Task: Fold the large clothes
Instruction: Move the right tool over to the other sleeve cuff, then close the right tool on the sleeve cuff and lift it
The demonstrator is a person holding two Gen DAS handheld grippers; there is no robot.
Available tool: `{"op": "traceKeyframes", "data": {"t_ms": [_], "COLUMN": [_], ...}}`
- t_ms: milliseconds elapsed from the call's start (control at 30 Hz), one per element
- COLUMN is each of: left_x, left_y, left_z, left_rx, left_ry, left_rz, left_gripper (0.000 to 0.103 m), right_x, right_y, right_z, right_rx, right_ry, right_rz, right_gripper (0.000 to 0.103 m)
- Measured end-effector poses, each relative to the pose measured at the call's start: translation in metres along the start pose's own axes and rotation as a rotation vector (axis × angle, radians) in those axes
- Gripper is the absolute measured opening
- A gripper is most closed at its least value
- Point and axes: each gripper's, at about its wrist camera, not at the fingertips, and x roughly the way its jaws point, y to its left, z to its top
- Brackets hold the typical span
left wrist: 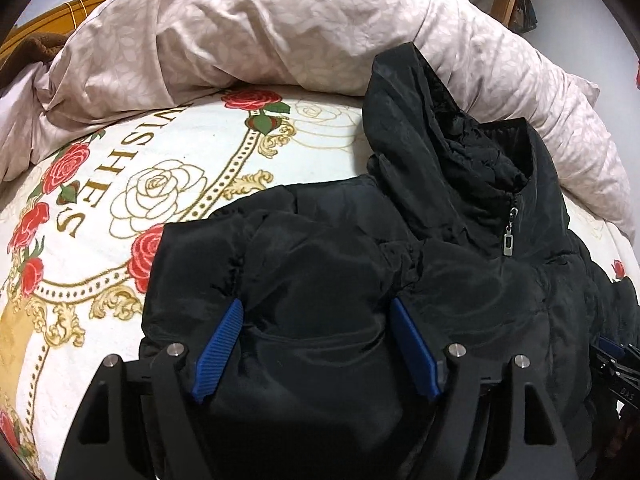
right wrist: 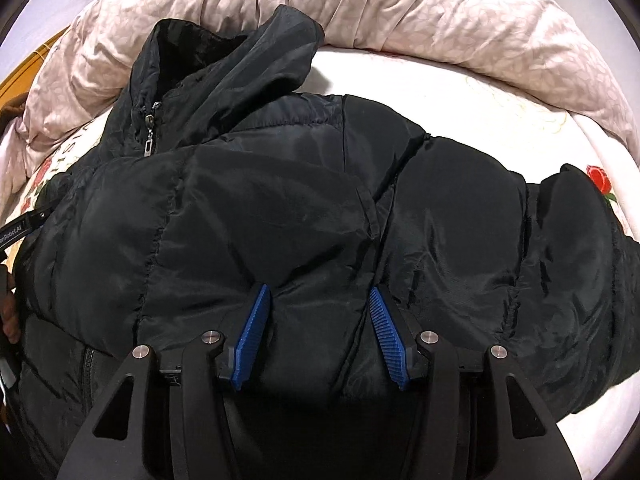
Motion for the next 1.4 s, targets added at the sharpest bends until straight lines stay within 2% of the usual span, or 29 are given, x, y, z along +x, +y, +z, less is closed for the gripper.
{"op": "traceKeyframes", "data": {"t_ms": [100, 267, 533, 733, 1000, 1133, 1400], "left_x": [-0.016, -0.069, -0.141, -0.167, -0.159, -0.144, -0.105], "left_y": [0.000, -0.012, -0.048, -0.072, -0.112, -0.139, -0.196], "left_z": [0.006, -0.003, -0.059, -0.090, -0.086, -0.074, -0.061], "left_rx": [-0.011, -0.012, 0.051, 0.077, 0.134, 0.170, 0.251], "left_ry": [0.010, -0.034, -0.021, 0.012, 0.034, 0.028, 0.044], "left_rz": [-0.010, -0.028, -0.078, -0.107, -0.134, -0.161, -0.203], "left_gripper": [0.077, 0.077, 0.077, 0.077, 0.077, 0.077, 0.077], "right_x": [-0.022, -0.074, -0.135, -0.156, -0.157, -0.151, -0.132], "right_y": [-0.001, -0.010, -0.019, -0.037, -0.091, -0.121, -0.201], "right_z": [0.000, -0.024, -0.079, -0.107, -0.120, -0.120, -0.117], "right_rx": [-0.008, -0.004, 0.015, 0.079, 0.215, 0.282, 0.444], "right_ry": [-0.024, -0.074, -0.082, -0.080, -0.076, -0.072, -0.091], "right_rz": [-0.014, -0.033, -0.047, -0.064, -0.086, -0.095, -0.145], "right_gripper": [0.053, 0.053, 0.053, 0.053, 0.053, 0.059, 0.060]}}
